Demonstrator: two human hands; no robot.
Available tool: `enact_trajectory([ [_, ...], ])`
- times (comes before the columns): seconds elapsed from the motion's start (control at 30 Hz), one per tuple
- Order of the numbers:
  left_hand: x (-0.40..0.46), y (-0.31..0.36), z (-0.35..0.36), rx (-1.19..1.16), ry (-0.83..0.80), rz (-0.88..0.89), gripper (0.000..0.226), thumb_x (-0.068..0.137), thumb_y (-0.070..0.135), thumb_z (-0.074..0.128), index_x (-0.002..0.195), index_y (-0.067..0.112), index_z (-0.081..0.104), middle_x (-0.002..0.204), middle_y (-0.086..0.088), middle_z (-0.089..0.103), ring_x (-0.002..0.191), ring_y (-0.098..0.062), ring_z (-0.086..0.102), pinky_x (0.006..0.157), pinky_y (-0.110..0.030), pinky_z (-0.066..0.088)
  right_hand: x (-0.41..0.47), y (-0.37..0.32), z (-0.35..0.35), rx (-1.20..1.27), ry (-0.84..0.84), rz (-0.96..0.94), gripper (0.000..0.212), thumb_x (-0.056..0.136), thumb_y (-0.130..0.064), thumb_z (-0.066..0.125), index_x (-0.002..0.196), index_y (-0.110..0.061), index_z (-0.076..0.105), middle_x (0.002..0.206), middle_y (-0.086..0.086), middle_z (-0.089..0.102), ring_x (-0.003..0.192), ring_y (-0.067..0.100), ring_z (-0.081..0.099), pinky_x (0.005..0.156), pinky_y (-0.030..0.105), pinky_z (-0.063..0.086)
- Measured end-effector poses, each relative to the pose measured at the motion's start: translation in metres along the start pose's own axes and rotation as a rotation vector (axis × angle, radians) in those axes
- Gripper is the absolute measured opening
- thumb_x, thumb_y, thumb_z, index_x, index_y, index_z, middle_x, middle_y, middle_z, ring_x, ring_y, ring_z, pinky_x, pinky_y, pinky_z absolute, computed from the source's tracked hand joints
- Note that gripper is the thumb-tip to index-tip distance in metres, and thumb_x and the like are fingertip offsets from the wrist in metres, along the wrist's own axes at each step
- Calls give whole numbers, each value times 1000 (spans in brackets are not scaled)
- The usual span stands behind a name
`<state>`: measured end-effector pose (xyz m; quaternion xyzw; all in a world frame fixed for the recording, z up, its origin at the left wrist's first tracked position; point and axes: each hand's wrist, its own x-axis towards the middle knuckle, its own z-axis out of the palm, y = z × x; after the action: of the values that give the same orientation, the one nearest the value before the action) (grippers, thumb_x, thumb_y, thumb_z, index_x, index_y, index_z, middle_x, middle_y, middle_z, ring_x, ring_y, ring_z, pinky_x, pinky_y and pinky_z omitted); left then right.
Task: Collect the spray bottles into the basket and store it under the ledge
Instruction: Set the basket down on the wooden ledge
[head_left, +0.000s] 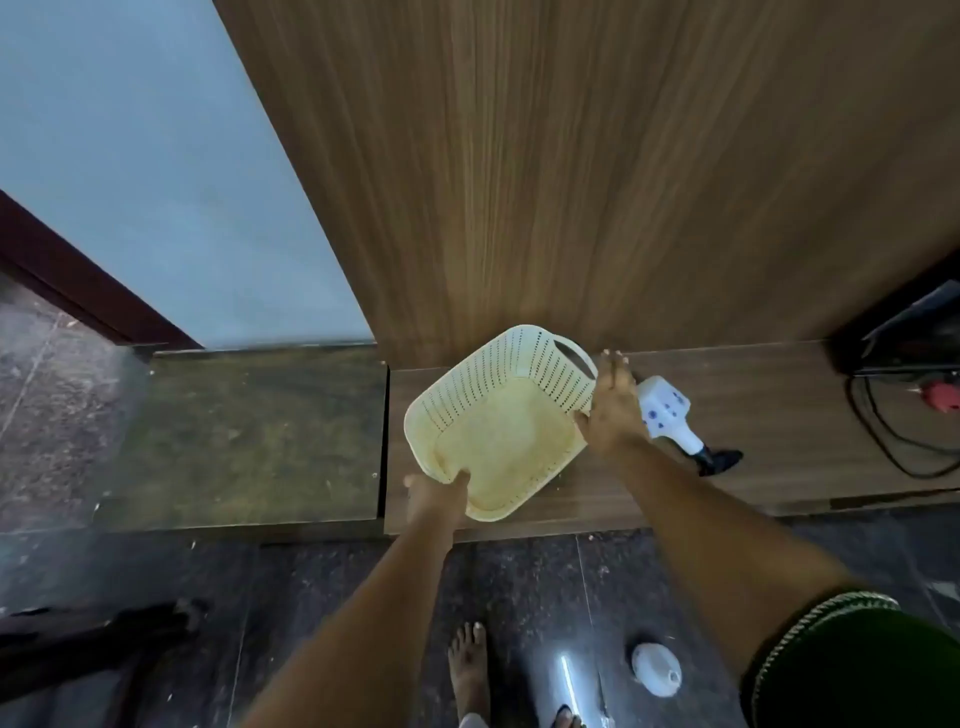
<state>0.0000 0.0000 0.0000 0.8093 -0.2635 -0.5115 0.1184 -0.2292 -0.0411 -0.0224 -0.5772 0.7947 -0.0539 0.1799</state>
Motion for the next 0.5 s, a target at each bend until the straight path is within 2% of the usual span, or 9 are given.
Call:
enact_trajectory([
  [0.03, 2, 3, 0, 16, 4, 12, 67, 90, 35, 63, 139, 4, 29, 141, -16, 47, 125, -38, 48, 82, -43, 48, 8, 0, 0, 28, 12, 30, 93, 86, -25, 64, 151, -6, 1, 159, 18, 5, 149, 32, 5, 120, 39, 15],
  [0.1, 13, 3, 2, 41, 18, 33, 55, 94, 32, 55, 137, 6, 32, 137, -16, 50, 122, -37, 51, 85, -43, 50, 20, -1, -4, 128, -11, 92, 88, 87, -20, 63, 152, -12, 4, 158, 17, 11, 147, 33, 15, 117, 40, 24],
  [0.17, 25, 1, 4, 79, 28, 54, 43, 95, 21, 46, 134, 6, 36, 133, -16, 53, 117, -36, 54, 89, -44, 52, 31, -6, -8, 278, -62, 168, 77, 91, -18, 58, 151, -14, 10, 153, 18, 27, 140, 35, 32, 109, 41, 34],
  [0.23, 35, -2, 5, 95, 54, 87, 41, 91, 9, 40, 132, 7, 41, 129, -15, 57, 114, -34, 55, 88, -43, 53, 34, -7, -4, 272, -120, 201, 57, 96, -16, 48, 146, -7, 23, 140, 22, 46, 128, 37, 45, 101, 40, 40],
  [0.3, 41, 1, 3, 84, 79, 126, 42, 90, 5, 38, 131, 8, 44, 126, -14, 59, 113, -34, 56, 82, -38, 51, 36, -4, -3, 232, -137, 260, 40, 98, -11, 39, 136, 0, 38, 132, 23, 52, 122, 37, 50, 97, 37, 41],
  [0.37, 48, 7, 1, 101, 86, 161, 43, 90, 4, 37, 132, 9, 44, 127, -14, 58, 115, -34, 55, 78, -35, 45, 32, -2, -3, 281, -125, 314, 35, 96, -7, 37, 128, 1, 48, 127, 23, 56, 116, 38, 53, 91, 37, 43],
  [0.5, 64, 24, -6, 198, 63, 239, 36, 89, 7, 38, 124, 9, 48, 123, -13, 59, 110, -32, 58, 73, -34, 42, 16, 0, 0, 364, -15, 363, 34, 96, -2, 36, 129, 0, 44, 117, 24, 60, 102, 36, 57, 78, 36, 41],
])
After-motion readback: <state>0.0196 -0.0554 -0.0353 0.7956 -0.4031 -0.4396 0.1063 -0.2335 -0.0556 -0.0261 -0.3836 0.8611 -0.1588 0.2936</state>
